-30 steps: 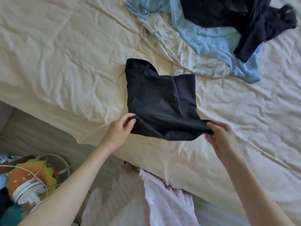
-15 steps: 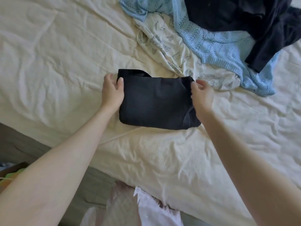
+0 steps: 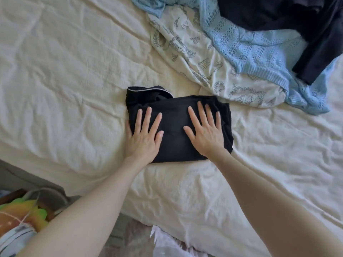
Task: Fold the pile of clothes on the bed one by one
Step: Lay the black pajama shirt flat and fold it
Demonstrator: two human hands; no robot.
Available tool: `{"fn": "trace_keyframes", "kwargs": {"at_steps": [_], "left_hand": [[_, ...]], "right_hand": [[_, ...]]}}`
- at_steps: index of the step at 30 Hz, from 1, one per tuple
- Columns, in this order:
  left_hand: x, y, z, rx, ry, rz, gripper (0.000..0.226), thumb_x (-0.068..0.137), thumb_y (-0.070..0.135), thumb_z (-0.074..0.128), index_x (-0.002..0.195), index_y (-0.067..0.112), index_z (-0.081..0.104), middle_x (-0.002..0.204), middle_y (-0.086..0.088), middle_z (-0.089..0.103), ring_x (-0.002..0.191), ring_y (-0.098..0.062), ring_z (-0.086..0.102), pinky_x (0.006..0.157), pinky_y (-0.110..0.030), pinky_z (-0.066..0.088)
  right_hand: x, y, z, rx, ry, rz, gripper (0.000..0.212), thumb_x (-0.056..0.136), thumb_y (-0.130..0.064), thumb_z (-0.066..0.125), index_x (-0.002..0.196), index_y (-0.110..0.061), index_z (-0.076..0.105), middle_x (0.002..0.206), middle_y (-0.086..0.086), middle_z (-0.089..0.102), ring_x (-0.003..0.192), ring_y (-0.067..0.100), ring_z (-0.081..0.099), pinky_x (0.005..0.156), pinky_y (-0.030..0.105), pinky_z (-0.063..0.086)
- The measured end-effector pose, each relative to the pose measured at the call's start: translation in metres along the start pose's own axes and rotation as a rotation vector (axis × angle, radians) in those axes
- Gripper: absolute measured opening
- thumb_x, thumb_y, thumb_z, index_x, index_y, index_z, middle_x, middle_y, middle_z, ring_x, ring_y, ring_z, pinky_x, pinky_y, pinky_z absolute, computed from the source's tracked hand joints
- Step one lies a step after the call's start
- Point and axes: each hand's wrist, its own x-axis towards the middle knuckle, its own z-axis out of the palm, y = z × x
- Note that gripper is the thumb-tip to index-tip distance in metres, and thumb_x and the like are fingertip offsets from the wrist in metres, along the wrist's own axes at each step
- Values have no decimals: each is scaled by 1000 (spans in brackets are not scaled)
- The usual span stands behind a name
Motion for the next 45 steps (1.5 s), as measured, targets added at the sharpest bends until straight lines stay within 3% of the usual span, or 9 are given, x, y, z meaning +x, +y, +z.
{"fn": "trace_keyframes", "kwargs": {"at_steps": [4,8,12,15,17,24,31,35,45], "left_hand": [[10,1,-7,-65,-78,21,55,97,48,12,141,37,-21,156,3,-23,143,-21,-23,113,-55,-2],[-13,-8,-32,-511,213,109,46,99,14,41,145,18,35,159,-8,9,146,-21,0,118,-41,14],[-24,-26,-44,-902,165,-434,54,96,22,52,145,15,31,143,-10,41,130,-19,41,103,-24,32],[-9,-32,-54,-1134,14,-637,61,91,30,60,143,11,34,129,-7,56,116,-20,55,102,-39,43],[0,-32,-59,-1231,-92,-630,60,89,29,63,140,9,38,131,-5,55,116,-21,55,102,-43,44],[6,-32,-70,-1330,-244,-638,48,89,21,65,131,8,47,121,-5,62,103,-21,62,84,-35,49],[-10,-22,-95,-1286,-50,-545,28,88,18,65,113,18,52,110,-3,61,97,-18,61,76,-31,50],[-33,-14,-120,-1274,36,-521,37,86,16,68,120,13,52,107,-2,62,95,-20,61,81,-37,51],[-143,-10,-163,-1254,50,-365,19,83,17,71,98,19,60,99,-3,68,85,-18,65,67,-31,50]], "right_hand": [[5,2,-5,95,-48,-26,61,96,-55,24,151,-34,5,160,0,0,147,22,-2,117,45,-7],[-7,2,-32,487,73,12,47,95,-42,49,139,-26,47,152,5,32,142,23,24,117,43,16],[-22,25,-50,676,432,357,32,86,-32,64,113,-14,65,113,6,59,109,25,55,94,40,45],[-14,52,-54,1080,112,803,46,82,-42,68,110,-7,57,97,6,57,104,28,59,97,47,46],[-11,65,-54,1215,-134,822,58,83,-44,67,108,7,59,93,17,61,103,38,61,99,54,44],[-8,82,-53,1345,-340,716,21,86,-27,68,101,-12,69,97,0,72,95,18,66,76,32,51],[-24,80,-74,1468,-386,750,8,85,-17,69,93,-18,70,86,-5,75,81,14,71,53,28,55],[-54,73,-99,1515,-380,770,11,85,-16,69,96,-16,69,92,-2,73,81,17,71,55,30,55],[-195,36,-140,1659,-277,790,18,87,-17,68,104,-14,67,106,2,69,93,22,66,64,33,53]]}}
